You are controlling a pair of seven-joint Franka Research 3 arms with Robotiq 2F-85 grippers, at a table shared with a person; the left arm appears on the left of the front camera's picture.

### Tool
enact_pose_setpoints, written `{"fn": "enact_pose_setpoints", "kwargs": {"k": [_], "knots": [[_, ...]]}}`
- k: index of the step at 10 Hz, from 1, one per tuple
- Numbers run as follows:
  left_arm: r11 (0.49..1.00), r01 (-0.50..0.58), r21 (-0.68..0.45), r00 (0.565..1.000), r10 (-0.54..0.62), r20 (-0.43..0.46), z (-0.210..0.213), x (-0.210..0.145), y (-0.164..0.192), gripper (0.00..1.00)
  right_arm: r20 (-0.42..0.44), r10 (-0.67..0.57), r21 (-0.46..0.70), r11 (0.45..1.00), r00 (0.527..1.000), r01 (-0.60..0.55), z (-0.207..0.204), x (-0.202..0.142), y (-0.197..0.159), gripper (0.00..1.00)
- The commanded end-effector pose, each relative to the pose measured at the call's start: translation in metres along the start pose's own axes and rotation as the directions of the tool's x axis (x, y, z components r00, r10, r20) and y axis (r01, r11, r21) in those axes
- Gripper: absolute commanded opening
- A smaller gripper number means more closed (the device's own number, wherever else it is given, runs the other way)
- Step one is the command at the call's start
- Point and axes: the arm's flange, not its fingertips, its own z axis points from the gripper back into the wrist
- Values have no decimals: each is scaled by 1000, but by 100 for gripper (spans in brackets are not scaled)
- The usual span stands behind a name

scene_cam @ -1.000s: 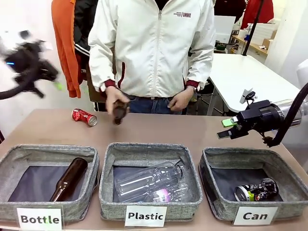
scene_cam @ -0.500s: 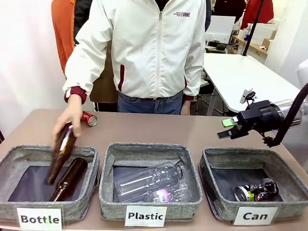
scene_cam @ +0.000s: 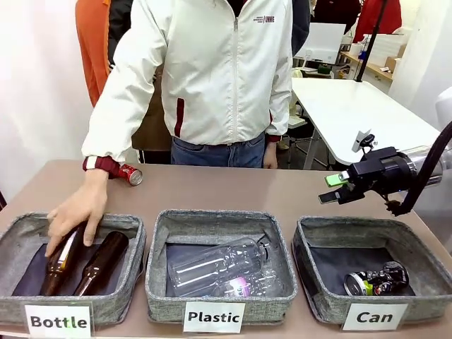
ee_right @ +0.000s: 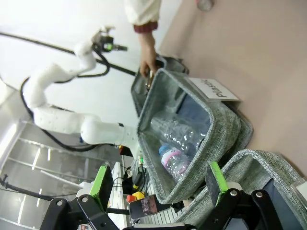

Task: Sort the can waste into the basket.
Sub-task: Pick up the can waste from the table and place it in the right Fabric basket.

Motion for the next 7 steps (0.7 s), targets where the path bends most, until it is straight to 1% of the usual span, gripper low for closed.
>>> {"fn": "enact_pose_setpoints", "kwargs": {"k": [1,3,4,6,7], "knots": [[999,20,-45,999,-22,-44,3,23,9,100,1,22,0,1000,1000,-22,1,0,3,100],[999,20,-38,999,-21,-44,-2,30,3,100,1,22,0,1000,1000,-22,1,0,3,100],[1000,-2,-15,999,1,-37,-6,34,-4,100,1,22,0,1000,1000,-22,1,0,3,100],[996,-8,83,998,13,-56,-23,44,-35,100,1,22,0,1000,1000,-22,1,0,3,100],[982,-16,186,997,30,-74,-37,60,-61,100,1,22,0,1000,1000,-22,1,0,3,100]]}}
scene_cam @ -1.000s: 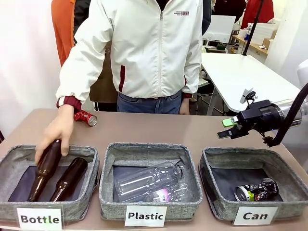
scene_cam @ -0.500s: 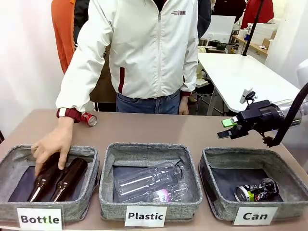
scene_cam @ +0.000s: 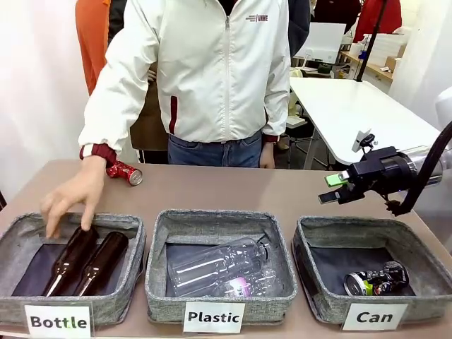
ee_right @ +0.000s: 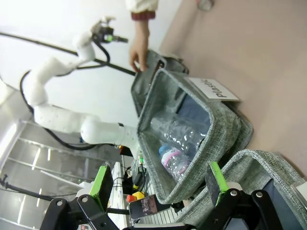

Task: Sort the can waste into the basket.
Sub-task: Pick up the can waste from the table and place it in the right Fabric basket.

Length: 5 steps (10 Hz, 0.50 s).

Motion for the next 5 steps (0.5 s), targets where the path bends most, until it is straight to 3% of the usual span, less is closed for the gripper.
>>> {"fn": "enact_pose_setpoints", "kwargs": {"k": [1,3,5], "knots": [[989,-2,151,997,14,-76,-23,21,-48,100,1,22,0,1000,1000,-22,2,0,3,100],[952,-59,301,994,85,-73,-53,62,-90,100,1,22,0,1000,1000,-22,2,0,3,100],[893,-39,448,991,93,-99,-104,104,-141,100,1,22,0,1000,1000,-22,2,0,3,100]]}}
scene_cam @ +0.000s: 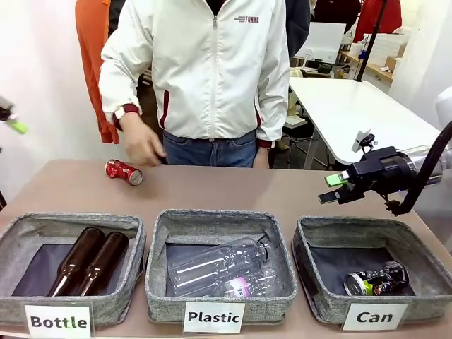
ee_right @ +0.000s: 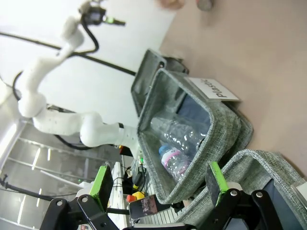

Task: Sort the can waste into the basket.
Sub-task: Pick up the can waste from the table and place it in the right Fabric basket.

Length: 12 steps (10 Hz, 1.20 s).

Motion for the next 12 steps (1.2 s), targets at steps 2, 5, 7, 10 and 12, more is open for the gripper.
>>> {"fn": "enact_pose_setpoints", "kwargs": {"k": [2,5,7,10,12], "knots": [[982,22,189,997,-7,-79,-36,40,-64,100,1,22,0,1000,1000,-22,2,0,2,100],[948,26,317,992,14,-124,-97,82,-117,100,1,22,0,1000,1000,-22,2,0,2,100],[932,65,356,992,-22,-123,-157,113,-132,100,1,22,0,1000,1000,-22,2,0,2,100],[916,134,378,987,-90,-133,-204,137,-130,100,1,22,0,1000,1000,-22,2,0,2,100],[927,127,353,985,-77,-151,-214,127,-128,100,1,22,0,1000,1000,-22,2,0,2,100]]}}
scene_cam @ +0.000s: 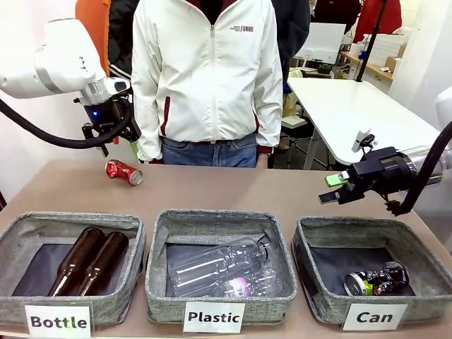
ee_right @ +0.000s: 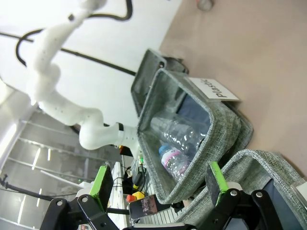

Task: Sort the can waste into the basket.
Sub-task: Pick up the can waste from the table and place it in the right Fabric basket.

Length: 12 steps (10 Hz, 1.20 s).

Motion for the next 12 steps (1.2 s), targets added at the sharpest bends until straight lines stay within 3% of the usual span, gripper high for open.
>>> {"fn": "enact_pose_setpoints", "kwargs": {"k": [1,5,6,7,8,9,10,11,12], "knots": [[1000,2,-1,1000,-2,-13,1,-8,-4,100,1,22,0,1000,1000,-22,2,0,2,100],[1000,5,-1,1000,-5,-9,-1,-2,-3,100,1,22,0,1000,1000,-22,2,0,2,100],[921,368,128,916,-335,-222,4,13,2,100,1,22,0,1000,1000,-22,2,0,2,100],[739,662,124,733,-603,-316,15,24,12,100,1,22,0,1000,1000,-22,2,0,2,100],[569,813,128,574,-743,-344,24,32,19,100,1,22,0,1000,1000,-22,2,0,2,100],[367,921,129,388,-846,-366,27,40,20,100,1,22,0,1000,1000,-22,2,0,2,100],[60,995,76,85,-918,-388,23,48,20,100,1,22,0,1000,1000,-22,2,0,2,100],[-162,986,32,-139,-920,-366,20,53,16,100,1,22,0,1000,1000,-22,2,0,2,100],[-350,935,-56,-348,-878,-327,18,58,15,100,1,22,0,1000,1000,-22,2,0,2,100]]}}
